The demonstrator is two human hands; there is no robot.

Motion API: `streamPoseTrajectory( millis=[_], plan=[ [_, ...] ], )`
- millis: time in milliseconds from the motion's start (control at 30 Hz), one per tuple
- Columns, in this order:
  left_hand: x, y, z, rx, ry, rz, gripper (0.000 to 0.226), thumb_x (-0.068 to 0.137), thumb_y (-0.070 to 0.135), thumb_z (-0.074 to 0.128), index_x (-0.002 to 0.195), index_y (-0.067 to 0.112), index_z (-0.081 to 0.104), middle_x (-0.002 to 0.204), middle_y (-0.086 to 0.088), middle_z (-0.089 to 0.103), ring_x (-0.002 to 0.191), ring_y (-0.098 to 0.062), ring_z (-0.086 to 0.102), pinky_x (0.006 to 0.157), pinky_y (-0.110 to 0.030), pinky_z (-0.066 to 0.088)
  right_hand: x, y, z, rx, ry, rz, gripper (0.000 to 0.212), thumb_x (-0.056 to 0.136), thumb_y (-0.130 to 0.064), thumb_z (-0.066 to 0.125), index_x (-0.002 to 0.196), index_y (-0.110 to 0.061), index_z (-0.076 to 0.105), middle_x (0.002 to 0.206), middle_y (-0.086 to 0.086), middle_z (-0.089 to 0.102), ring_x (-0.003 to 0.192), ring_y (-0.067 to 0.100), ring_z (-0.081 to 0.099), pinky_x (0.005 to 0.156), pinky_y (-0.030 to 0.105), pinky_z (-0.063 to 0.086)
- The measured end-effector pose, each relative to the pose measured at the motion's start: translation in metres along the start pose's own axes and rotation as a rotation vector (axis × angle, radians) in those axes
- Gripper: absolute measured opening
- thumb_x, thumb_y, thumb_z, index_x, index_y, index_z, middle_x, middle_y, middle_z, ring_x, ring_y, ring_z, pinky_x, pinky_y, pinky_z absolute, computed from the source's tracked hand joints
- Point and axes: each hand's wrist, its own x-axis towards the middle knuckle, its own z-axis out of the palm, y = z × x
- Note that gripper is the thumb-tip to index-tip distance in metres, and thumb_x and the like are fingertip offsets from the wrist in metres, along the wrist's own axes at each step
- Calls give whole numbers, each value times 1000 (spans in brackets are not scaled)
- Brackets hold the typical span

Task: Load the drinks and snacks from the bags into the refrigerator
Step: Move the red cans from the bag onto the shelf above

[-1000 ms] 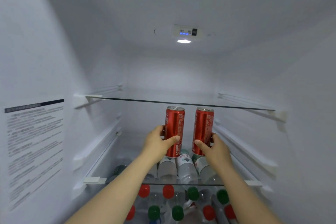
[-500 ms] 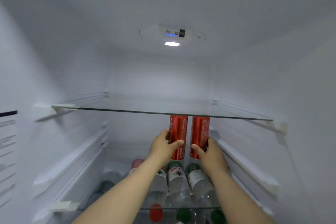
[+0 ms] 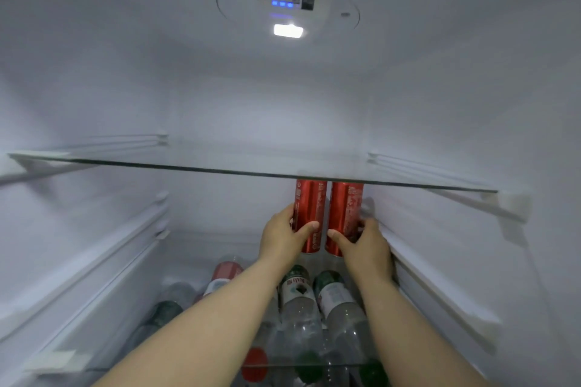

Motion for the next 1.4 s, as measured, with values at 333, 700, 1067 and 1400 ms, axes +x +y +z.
streamPoseTrajectory(
  millis=[333, 700, 1067, 1400],
  plan=[
    [-1, -4, -2, 151, 41, -14, 20, 76, 21, 75, 71, 21, 55, 68, 3, 61, 63, -12, 57, 62, -30, 55, -3, -2, -2, -79, 51, -2, 42, 77, -32, 78, 97, -12, 47, 96, 5, 63, 76, 18, 56, 50, 21, 34],
    [4, -8, -1, 96, 45, -20, 18, 77, 19, 73, 70, 20, 57, 68, 2, 61, 62, -11, 57, 62, -29, 53, -4, -2, -6, -253, 9, -59, 20, 84, -28, 71, 71, -14, 64, 73, -4, 63, 63, 6, 53, 49, 17, 31],
    [4, -9, 0, 101, 54, -33, 17, 78, 19, 71, 73, 21, 55, 70, 3, 61, 65, -11, 58, 65, -30, 55, -2, -2, -4, -234, -53, -79, 19, 84, -25, 68, 102, -17, 73, 102, -2, 72, 87, 12, 62, 69, 22, 43],
    [7, -14, 3, 91, -100, -15, 23, 82, 21, 70, 103, 19, 60, 94, 0, 63, 85, -14, 60, 76, -27, 53, 2, 3, -2, -223, -98, -43, 35, 86, -19, 64, 121, -17, 65, 116, 2, 68, 102, 19, 63, 84, 30, 49]
  ],
)
